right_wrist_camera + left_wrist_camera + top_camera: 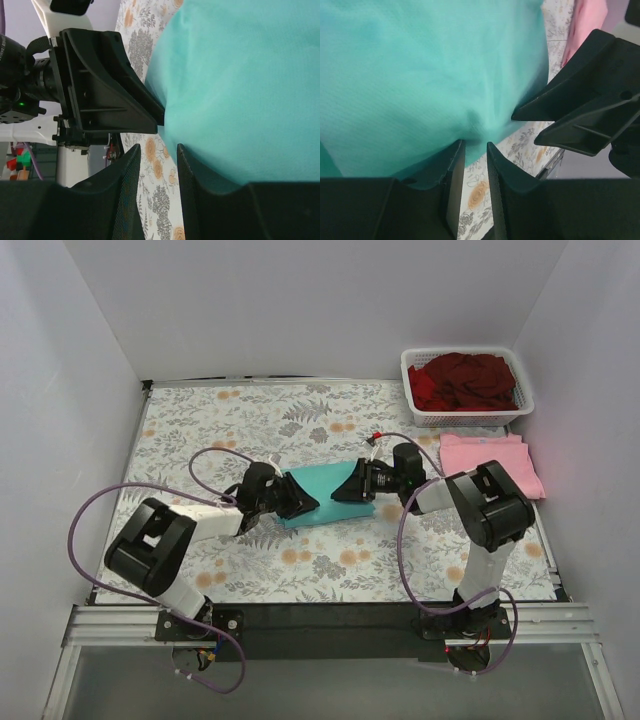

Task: Fold and stack the t-shirts
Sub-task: Fold the tshirt

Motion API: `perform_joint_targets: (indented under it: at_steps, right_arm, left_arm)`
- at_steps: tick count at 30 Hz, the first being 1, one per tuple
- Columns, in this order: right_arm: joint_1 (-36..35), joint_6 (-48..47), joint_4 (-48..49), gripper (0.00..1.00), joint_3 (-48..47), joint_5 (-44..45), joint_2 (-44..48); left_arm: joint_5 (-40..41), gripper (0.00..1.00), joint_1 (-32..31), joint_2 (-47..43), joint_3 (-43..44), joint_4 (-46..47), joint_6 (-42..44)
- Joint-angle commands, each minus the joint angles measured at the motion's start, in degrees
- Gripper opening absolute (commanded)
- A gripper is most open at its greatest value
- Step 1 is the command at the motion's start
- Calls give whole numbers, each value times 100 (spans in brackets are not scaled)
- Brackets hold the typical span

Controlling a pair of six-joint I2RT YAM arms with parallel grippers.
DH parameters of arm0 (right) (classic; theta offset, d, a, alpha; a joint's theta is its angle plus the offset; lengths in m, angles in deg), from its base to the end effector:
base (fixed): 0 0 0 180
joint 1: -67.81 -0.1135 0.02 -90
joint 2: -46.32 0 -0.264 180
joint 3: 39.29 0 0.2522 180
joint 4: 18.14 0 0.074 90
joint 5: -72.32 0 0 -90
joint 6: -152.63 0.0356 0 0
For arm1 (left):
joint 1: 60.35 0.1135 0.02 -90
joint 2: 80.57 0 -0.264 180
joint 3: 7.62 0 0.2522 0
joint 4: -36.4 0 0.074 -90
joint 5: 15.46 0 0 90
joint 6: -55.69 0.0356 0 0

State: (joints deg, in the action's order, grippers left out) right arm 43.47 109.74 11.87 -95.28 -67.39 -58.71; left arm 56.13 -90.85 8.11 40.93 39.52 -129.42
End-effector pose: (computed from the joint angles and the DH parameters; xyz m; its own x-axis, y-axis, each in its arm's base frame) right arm 0.3036 0.1671 0.1464 -0.8788 0.1225 -0.4612 -0.4109 0.2972 0.8619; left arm 0.2466 -0.1583 0.1500 -0.6499 -0.7140 0.2605 -0.5788 0.2429 -0.7784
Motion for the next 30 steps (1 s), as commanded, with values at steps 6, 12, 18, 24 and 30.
perform_joint_targets:
  at_steps: [6,12,18,24,30]
  right_arm:
    - [447,132,1002,40,-250,-372,-1246]
    - [685,263,1090,40,-337,-442,-1169]
    - [588,605,1072,41,-355,-460,-415]
    - [-44,869,1142,41,-153,-215,132]
    - [-633,1160,1494,41,-65,259,-516]
  left_arm:
    - [13,18,764,483,-314,719,-209]
    - [-118,17,1055,361,-683,693,-359]
    - [-189,18,1073,-342,-534,412,-359]
    - [-5,20,713,-1019,-394,96,-350]
    - [110,20,484,-634,-701,271,-526]
